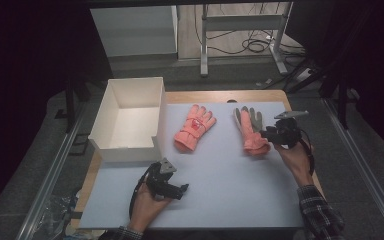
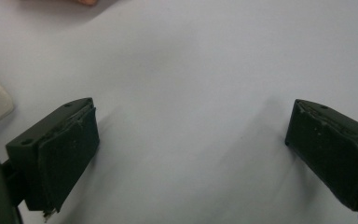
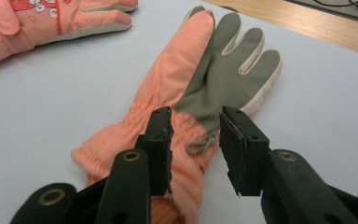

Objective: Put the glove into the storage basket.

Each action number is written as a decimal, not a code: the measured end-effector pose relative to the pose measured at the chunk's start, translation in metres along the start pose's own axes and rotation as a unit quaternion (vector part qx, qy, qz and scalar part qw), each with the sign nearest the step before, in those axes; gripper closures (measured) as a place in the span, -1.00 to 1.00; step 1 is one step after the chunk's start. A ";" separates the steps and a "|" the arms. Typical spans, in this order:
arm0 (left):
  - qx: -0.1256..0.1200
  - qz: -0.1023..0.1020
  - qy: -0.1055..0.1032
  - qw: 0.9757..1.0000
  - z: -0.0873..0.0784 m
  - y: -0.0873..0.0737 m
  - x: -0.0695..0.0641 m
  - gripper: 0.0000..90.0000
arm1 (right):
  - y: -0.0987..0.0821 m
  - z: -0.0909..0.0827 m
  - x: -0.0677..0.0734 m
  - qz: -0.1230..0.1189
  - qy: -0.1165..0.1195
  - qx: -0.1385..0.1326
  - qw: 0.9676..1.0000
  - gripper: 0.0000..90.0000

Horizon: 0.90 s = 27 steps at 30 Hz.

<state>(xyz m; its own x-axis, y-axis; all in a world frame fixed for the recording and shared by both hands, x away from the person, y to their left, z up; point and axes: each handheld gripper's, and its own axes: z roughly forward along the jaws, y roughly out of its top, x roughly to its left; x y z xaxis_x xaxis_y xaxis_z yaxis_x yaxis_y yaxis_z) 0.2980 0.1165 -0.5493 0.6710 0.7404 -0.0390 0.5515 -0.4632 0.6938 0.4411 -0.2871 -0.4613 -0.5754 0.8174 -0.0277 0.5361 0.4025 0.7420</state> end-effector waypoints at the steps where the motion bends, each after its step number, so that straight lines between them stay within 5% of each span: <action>1: 0.000 0.000 0.000 1.000 0.000 0.000 0.000 -0.94 | 0.005 0.005 -0.001 -0.002 -0.002 -0.001 1.000 0.45; 11: 0.000 0.000 0.000 1.000 0.000 0.000 0.000 -0.94 | 0.017 0.037 -0.010 0.009 -0.008 0.009 1.000 0.21; 18: 0.000 0.000 0.000 1.000 0.000 0.000 0.000 -0.94 | 0.011 0.059 -0.016 0.015 -0.007 0.039 0.999 0.21; 27: 0.000 0.000 0.000 1.000 0.000 0.000 0.000 -0.94 | 0.001 0.065 -0.015 0.042 -0.006 0.034 0.999 0.84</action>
<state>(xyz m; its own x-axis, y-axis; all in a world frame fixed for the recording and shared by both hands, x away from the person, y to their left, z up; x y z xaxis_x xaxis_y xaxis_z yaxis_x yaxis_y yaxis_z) 0.2980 0.1164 -0.5493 0.6707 0.7407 -0.0387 0.5514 -0.4630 0.6939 0.4899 -0.2721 -0.5037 -0.5195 0.8542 0.0242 0.6233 0.3594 0.6945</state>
